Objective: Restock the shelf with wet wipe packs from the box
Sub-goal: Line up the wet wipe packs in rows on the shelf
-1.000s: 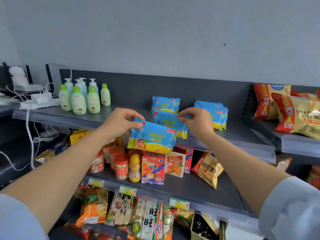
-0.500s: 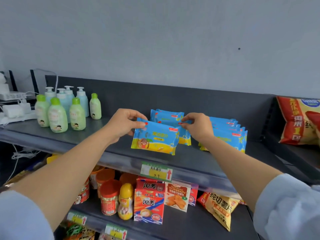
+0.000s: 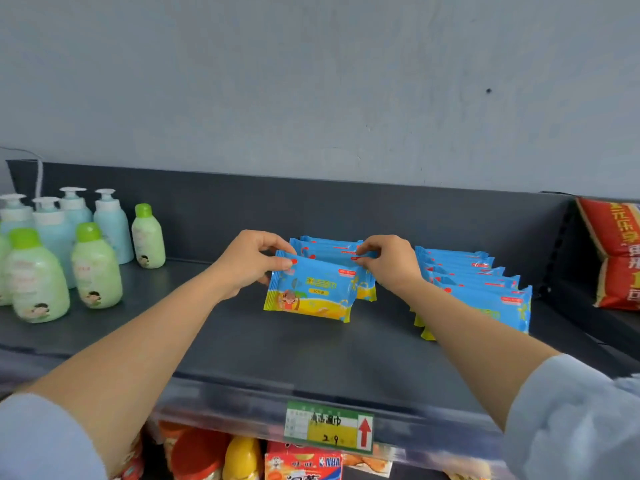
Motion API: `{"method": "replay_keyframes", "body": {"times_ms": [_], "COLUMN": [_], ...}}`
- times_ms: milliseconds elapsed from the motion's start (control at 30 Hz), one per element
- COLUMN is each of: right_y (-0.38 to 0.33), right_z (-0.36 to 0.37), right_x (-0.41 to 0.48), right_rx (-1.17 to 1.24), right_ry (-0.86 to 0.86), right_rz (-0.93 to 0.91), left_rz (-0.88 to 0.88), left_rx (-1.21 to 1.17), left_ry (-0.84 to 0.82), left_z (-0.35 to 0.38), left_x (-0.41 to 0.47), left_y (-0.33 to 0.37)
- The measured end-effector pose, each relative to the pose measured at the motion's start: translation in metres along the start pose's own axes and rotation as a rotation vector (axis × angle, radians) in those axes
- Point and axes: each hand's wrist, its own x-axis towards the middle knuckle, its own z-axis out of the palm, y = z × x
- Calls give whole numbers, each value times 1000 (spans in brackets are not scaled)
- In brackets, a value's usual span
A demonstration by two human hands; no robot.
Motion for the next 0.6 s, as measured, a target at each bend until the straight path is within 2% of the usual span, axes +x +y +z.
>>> {"method": "replay_keyframes", "body": {"times_ms": [167, 400, 600], "right_y": [5, 8, 6], "right_z": [4, 4, 4], "right_x": [11, 18, 19], "right_rx": [-47, -68, -65], "right_ry": [-14, -43, -51], "right_rz": [8, 8, 0], "left_rz": [57, 218, 302], "left_rx": [157, 583, 834], "left_ry": [-55, -67, -101], "left_z": [-5, -3, 3], "left_x": [27, 48, 58], "left_y": [-3, 2, 2]}}
